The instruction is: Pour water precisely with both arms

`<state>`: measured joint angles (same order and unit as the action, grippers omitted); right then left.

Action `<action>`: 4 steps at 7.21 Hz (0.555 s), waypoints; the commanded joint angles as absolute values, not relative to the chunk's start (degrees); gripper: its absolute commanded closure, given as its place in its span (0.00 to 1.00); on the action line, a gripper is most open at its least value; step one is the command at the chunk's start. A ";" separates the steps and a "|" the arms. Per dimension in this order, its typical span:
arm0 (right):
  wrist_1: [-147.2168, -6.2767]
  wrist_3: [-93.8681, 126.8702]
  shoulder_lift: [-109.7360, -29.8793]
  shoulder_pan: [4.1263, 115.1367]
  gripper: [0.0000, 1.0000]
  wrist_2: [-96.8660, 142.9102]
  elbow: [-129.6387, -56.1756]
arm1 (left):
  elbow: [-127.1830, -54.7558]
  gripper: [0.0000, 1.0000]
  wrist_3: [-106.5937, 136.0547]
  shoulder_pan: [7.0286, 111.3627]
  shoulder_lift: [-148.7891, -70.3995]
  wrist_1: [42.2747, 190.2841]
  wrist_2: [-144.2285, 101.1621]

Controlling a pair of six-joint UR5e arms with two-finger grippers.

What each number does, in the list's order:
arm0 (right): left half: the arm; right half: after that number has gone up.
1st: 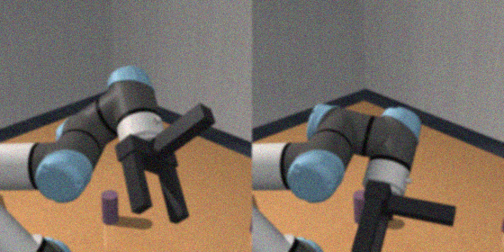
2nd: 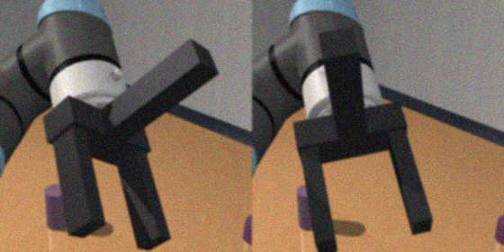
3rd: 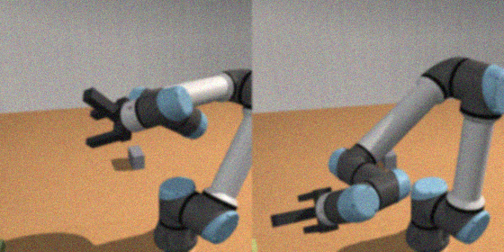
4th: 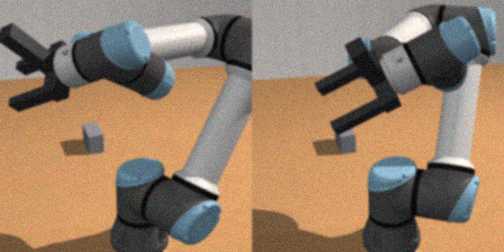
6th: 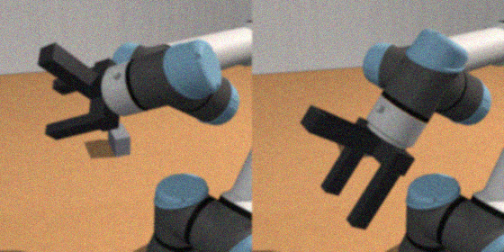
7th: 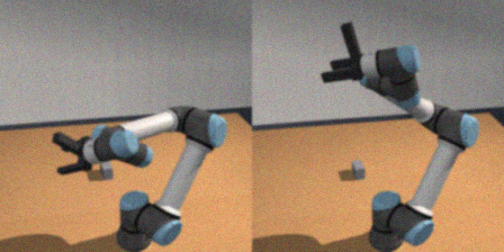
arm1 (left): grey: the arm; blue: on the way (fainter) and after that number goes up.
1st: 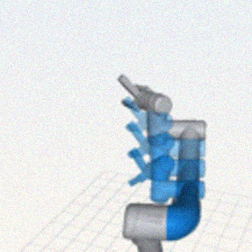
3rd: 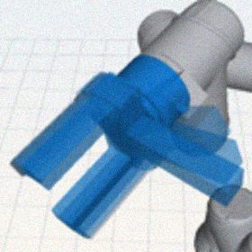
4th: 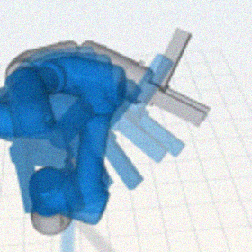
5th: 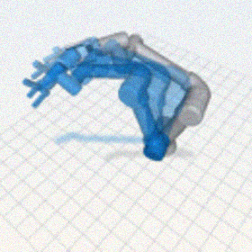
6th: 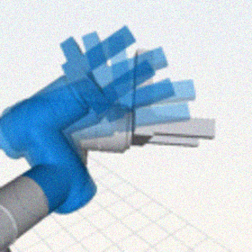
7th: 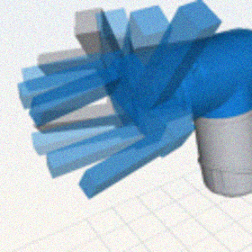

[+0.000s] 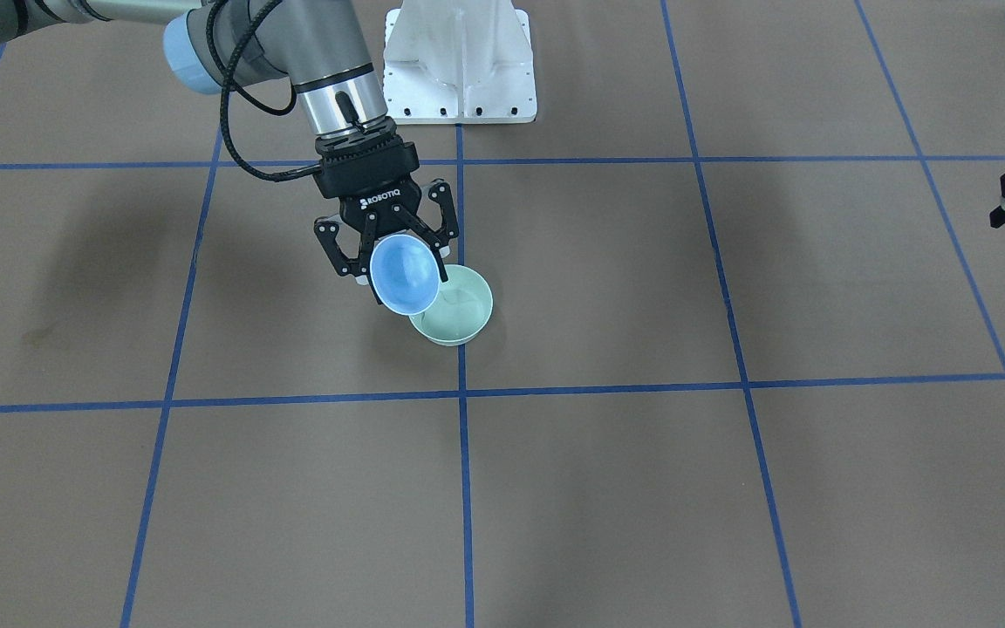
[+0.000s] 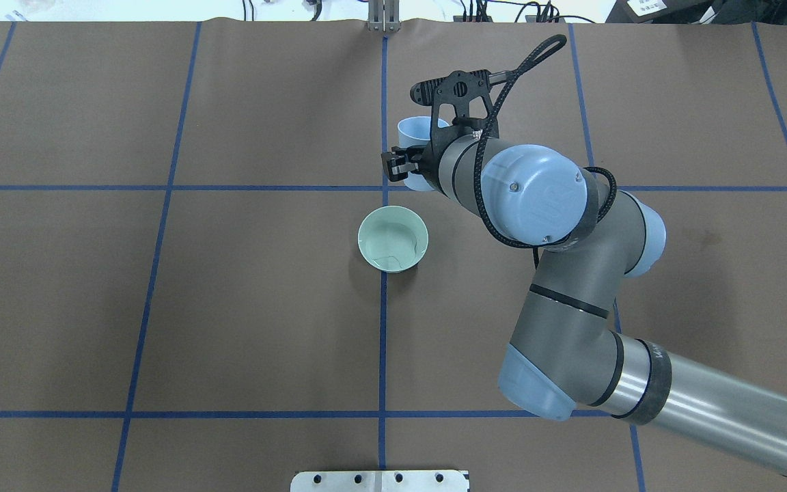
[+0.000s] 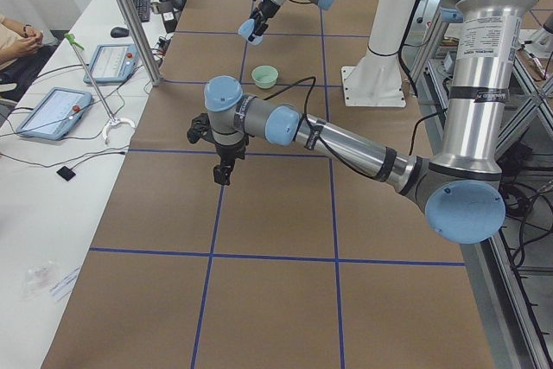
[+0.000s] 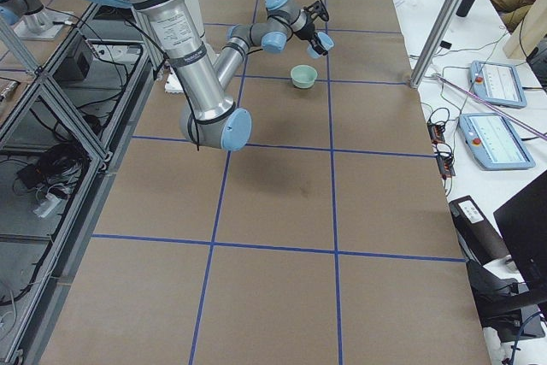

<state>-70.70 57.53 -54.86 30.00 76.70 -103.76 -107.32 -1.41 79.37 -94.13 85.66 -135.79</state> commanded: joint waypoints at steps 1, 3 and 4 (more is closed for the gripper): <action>-71.10 66.86 -56.68 28.74 1.00 66.13 -104.32 | -107.31 0.00 -1.41 79.37 -94.13 85.69 -135.79; -71.54 72.47 -62.19 27.70 1.00 52.82 -104.24 | -107.31 0.00 -1.41 79.37 -94.13 85.69 -135.79; -71.46 73.64 -65.62 27.60 1.00 48.91 -104.59 | -107.23 0.00 -1.41 79.37 -94.13 85.69 -135.79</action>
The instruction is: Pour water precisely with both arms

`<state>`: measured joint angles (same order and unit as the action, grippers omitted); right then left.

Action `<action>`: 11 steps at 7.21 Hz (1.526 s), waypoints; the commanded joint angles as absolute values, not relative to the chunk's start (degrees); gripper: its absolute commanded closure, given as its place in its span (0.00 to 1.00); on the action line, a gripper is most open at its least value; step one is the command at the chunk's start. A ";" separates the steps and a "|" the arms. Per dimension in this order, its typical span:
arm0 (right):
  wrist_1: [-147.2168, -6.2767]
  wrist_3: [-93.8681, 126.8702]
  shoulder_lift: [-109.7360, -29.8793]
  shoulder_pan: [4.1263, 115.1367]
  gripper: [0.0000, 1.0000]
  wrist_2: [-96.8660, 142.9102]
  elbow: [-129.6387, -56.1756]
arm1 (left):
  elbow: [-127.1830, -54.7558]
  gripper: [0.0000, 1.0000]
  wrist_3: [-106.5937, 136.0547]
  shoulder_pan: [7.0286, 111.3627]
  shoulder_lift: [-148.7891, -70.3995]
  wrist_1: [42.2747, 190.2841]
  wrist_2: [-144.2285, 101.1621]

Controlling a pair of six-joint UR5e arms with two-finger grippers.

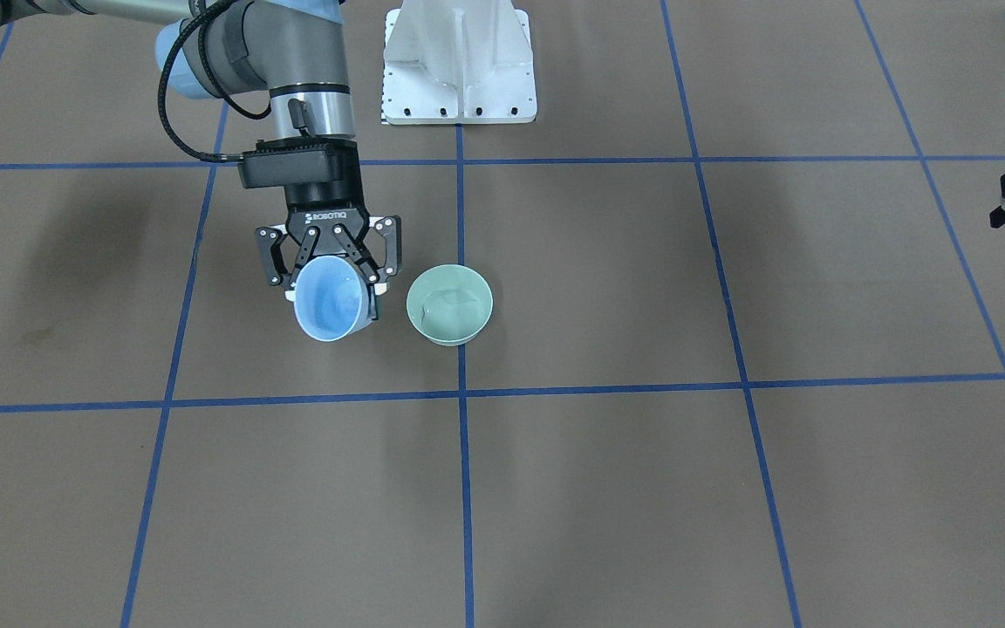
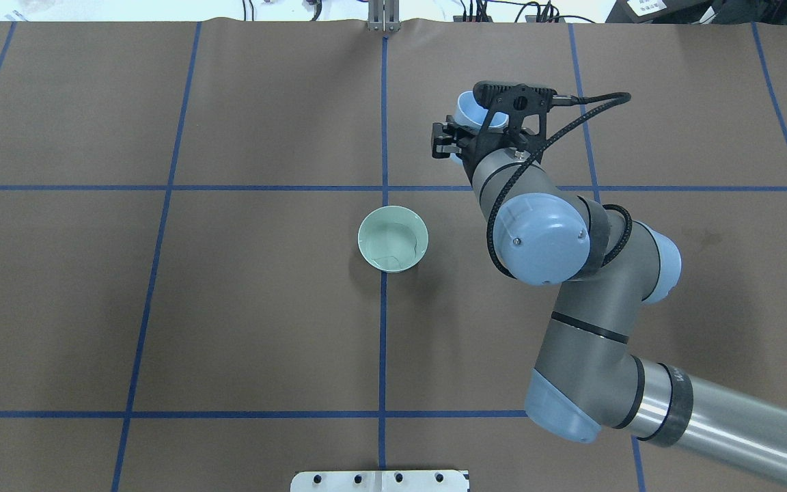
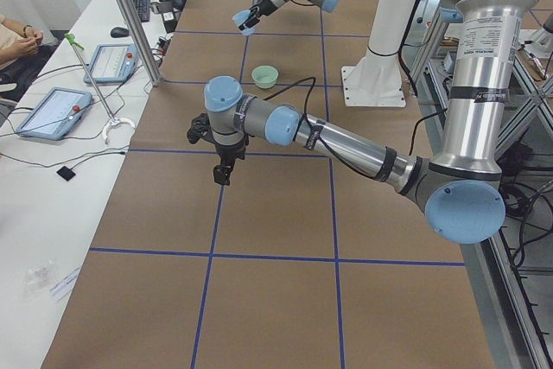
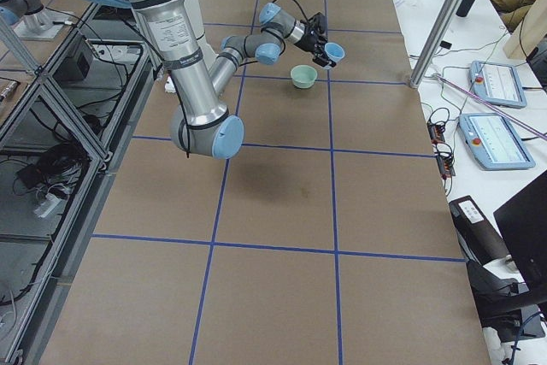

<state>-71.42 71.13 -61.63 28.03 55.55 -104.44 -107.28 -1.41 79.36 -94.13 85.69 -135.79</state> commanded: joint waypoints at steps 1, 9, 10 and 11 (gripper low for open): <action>-71.46 80.27 -68.44 27.51 1.00 43.91 -104.59 | -107.40 0.00 -1.41 79.37 -94.13 85.69 -135.79; -70.84 97.97 -87.71 26.11 1.00 32.34 -93.81 | -107.31 0.00 -1.41 79.45 -94.13 85.69 -138.69; -70.84 100.00 -87.80 25.76 1.00 32.26 -90.91 | -107.23 0.00 -1.41 79.37 -94.13 85.69 -138.60; -70.84 100.37 -87.80 25.66 0.83 32.26 -90.10 | -107.23 0.00 -1.41 79.37 -94.13 85.69 -138.60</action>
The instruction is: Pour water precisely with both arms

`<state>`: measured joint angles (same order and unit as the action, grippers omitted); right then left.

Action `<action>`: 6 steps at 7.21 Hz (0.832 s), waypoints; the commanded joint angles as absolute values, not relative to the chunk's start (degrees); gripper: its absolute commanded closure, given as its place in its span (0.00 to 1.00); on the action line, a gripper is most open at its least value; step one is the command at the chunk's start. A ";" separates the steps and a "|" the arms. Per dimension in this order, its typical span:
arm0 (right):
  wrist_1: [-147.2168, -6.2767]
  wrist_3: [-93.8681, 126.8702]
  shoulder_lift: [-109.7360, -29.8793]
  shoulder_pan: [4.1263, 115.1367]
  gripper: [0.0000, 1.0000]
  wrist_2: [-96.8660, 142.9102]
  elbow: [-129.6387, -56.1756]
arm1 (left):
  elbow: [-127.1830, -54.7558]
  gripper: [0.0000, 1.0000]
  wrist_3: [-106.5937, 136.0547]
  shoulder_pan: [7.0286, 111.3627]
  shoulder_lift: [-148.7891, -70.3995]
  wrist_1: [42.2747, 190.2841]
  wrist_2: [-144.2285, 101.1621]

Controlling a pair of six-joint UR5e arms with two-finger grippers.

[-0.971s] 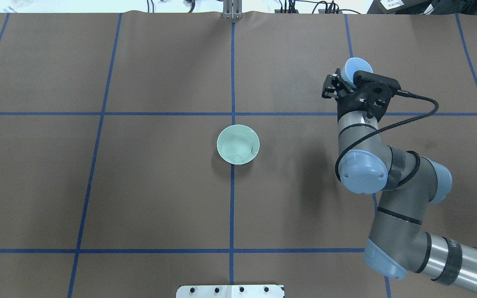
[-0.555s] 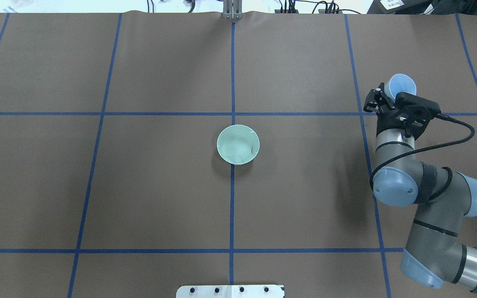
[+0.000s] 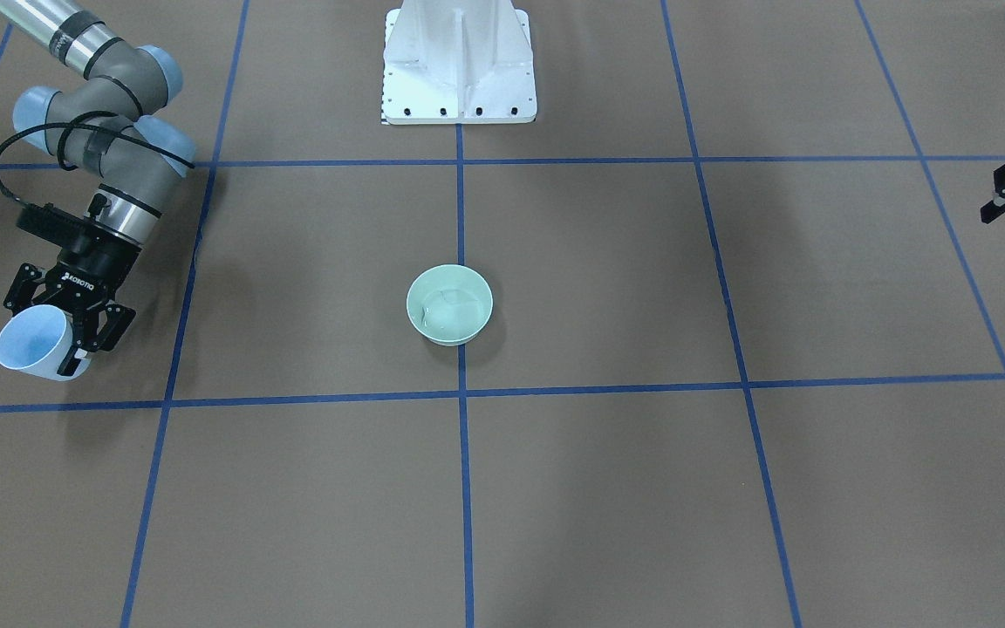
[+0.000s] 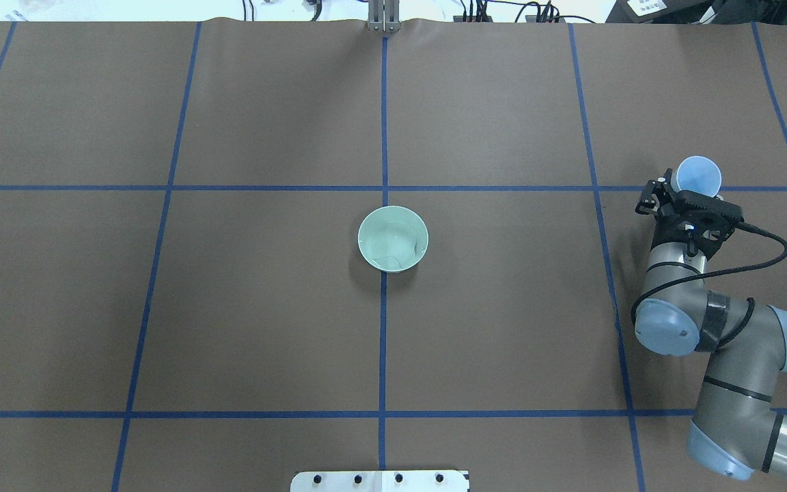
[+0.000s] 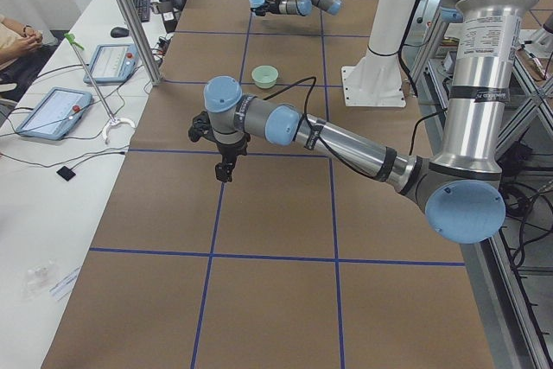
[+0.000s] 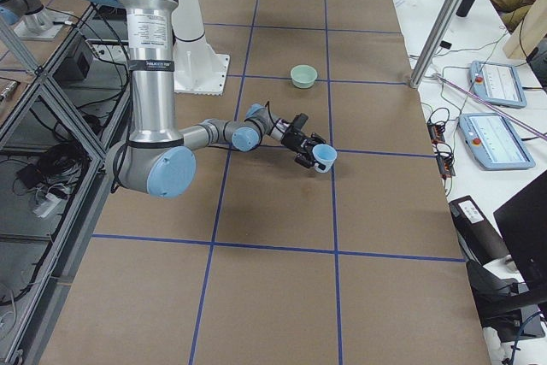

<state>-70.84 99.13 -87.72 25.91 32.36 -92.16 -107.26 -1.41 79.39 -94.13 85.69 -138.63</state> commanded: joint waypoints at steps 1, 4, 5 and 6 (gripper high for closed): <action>-70.84 100.37 -87.89 25.66 0.59 32.34 -89.39 | -107.23 0.00 -1.41 79.37 -94.13 85.69 -138.60; -70.75 101.33 -87.72 25.49 0.00 32.52 -89.21 | -107.05 0.00 -1.41 79.37 -94.13 85.69 -138.69; -70.84 101.86 -87.71 25.05 0.00 32.52 -89.12 | -107.05 0.00 -1.41 79.37 -94.22 85.69 -138.60; -70.75 101.95 -87.71 24.79 0.00 32.52 -89.64 | -106.96 0.00 -1.41 79.37 -94.22 85.69 -138.60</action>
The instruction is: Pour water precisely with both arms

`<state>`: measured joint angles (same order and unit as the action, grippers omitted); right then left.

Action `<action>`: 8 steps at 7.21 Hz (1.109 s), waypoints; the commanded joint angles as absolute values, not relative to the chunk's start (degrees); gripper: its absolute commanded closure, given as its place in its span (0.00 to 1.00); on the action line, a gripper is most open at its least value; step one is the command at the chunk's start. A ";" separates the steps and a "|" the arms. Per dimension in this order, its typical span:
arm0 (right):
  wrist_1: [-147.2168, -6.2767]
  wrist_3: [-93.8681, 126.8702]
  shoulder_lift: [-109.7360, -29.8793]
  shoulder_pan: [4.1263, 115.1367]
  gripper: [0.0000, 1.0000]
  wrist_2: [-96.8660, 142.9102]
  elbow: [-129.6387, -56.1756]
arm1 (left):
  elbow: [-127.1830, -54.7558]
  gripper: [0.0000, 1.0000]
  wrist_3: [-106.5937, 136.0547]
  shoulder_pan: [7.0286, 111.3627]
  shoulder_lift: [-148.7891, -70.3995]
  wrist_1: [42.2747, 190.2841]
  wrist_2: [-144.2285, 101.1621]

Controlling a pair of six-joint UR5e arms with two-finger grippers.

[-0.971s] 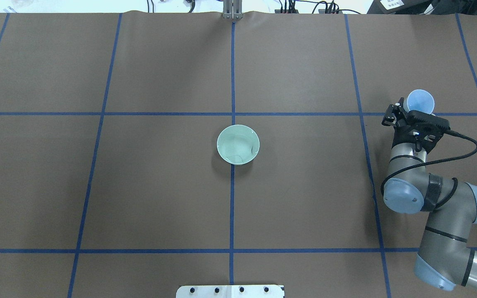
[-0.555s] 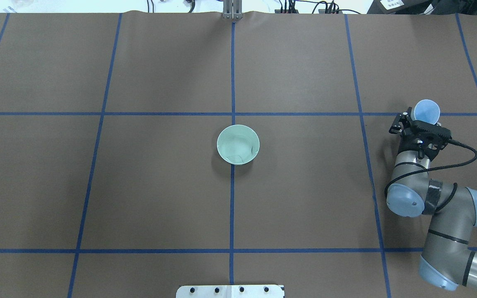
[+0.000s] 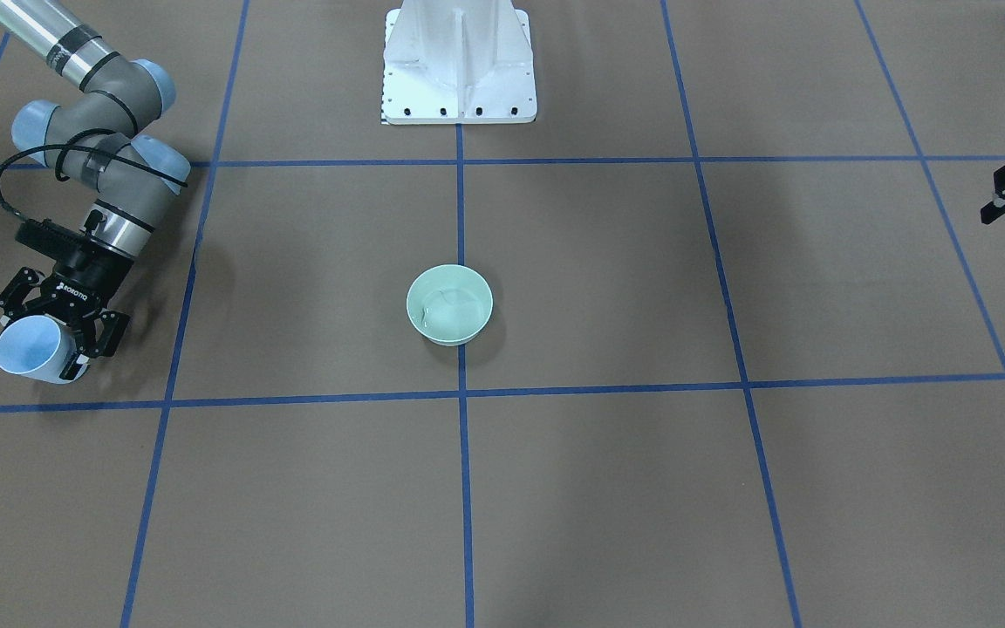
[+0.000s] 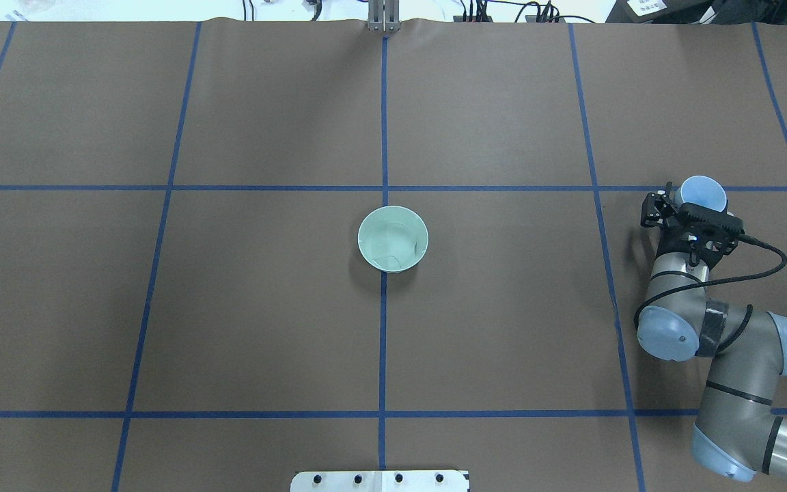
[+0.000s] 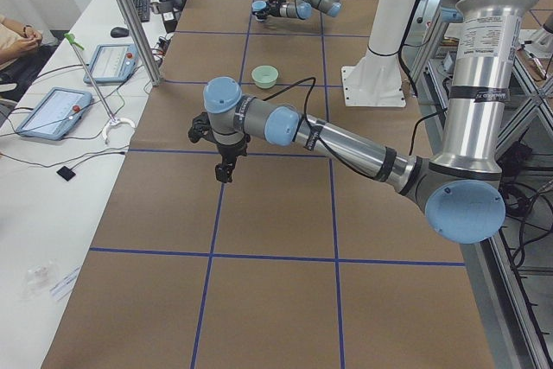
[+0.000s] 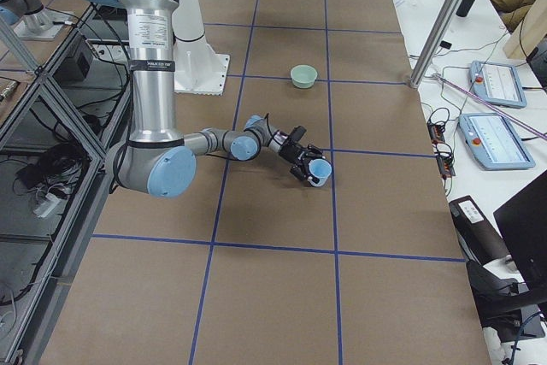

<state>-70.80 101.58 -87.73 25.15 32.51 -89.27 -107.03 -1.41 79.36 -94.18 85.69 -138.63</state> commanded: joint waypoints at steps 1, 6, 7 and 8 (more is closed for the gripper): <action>-70.75 102.30 -87.63 24.00 0.00 32.61 -90.08 | -106.96 0.00 -1.41 79.37 -94.22 85.69 -138.60; -70.75 103.80 -94.81 19.51 0.00 32.87 -97.36 | -106.88 0.00 -1.41 79.28 -94.31 85.69 -138.60; -70.75 103.80 -95.09 19.34 0.00 32.87 -97.82 | -106.88 0.00 -1.41 79.28 -94.31 85.69 -138.60; -70.75 103.80 -95.18 18.55 0.00 32.87 -99.13 | -106.88 0.00 -1.41 79.28 -94.48 85.69 -138.69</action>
<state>-70.75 103.79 -94.64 19.27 32.85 -97.61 -106.88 -1.41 79.29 -94.35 85.69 -138.62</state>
